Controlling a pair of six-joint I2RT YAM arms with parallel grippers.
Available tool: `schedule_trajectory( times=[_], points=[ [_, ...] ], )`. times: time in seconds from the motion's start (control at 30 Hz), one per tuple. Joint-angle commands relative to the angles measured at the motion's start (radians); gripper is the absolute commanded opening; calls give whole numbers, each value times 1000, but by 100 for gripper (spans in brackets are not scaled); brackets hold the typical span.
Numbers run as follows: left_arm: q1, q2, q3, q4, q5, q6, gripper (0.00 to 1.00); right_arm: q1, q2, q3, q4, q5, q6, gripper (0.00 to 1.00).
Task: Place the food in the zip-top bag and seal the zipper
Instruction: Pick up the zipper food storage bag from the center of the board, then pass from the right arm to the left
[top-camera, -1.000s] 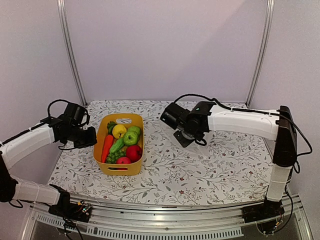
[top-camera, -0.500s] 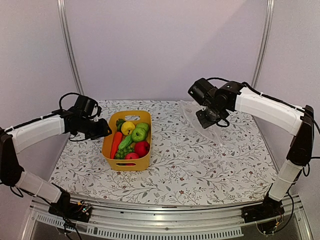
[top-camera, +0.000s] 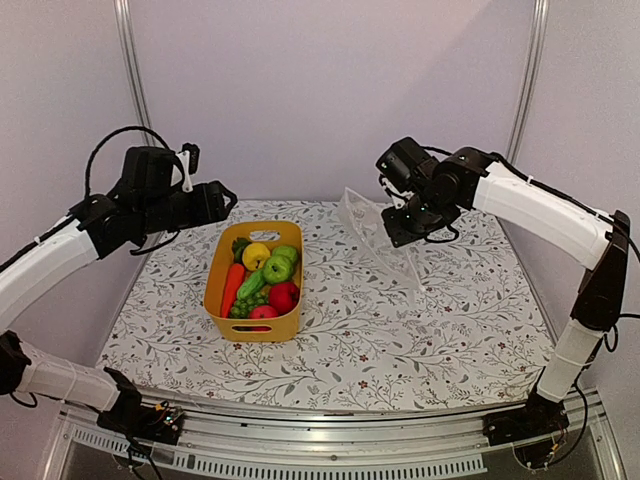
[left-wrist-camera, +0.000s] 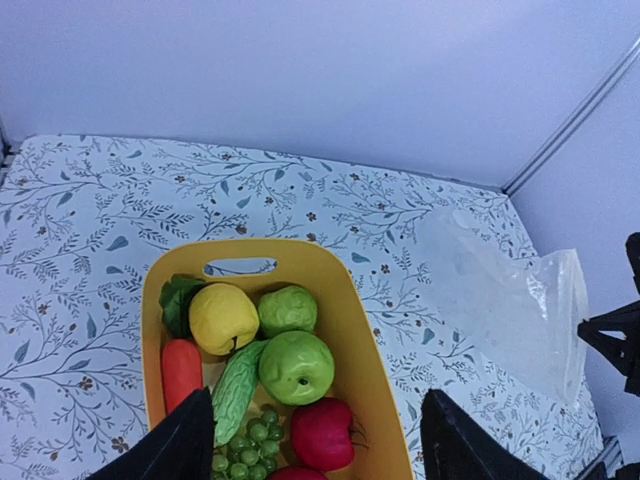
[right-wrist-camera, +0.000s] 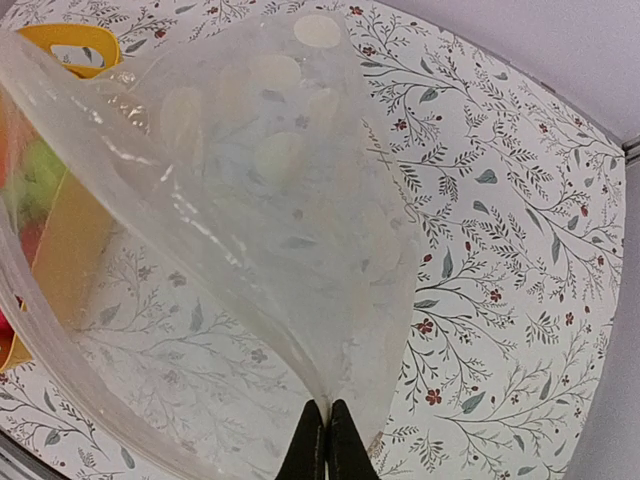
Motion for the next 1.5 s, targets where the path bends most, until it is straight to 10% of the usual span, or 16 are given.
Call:
schedule_trajectory(
  times=[0.0,0.9,1.47],
  points=[
    [-124,32,10,101,-85,32,69,-5,13,-4,9,-98,58,0],
    [-351,628,436,124,-9,-204,67,1,14,-19,108,-201,112,0],
    [-351,667,478,80,11,-236,0,6,-26,-50,74,-120,105,0]
  ],
)
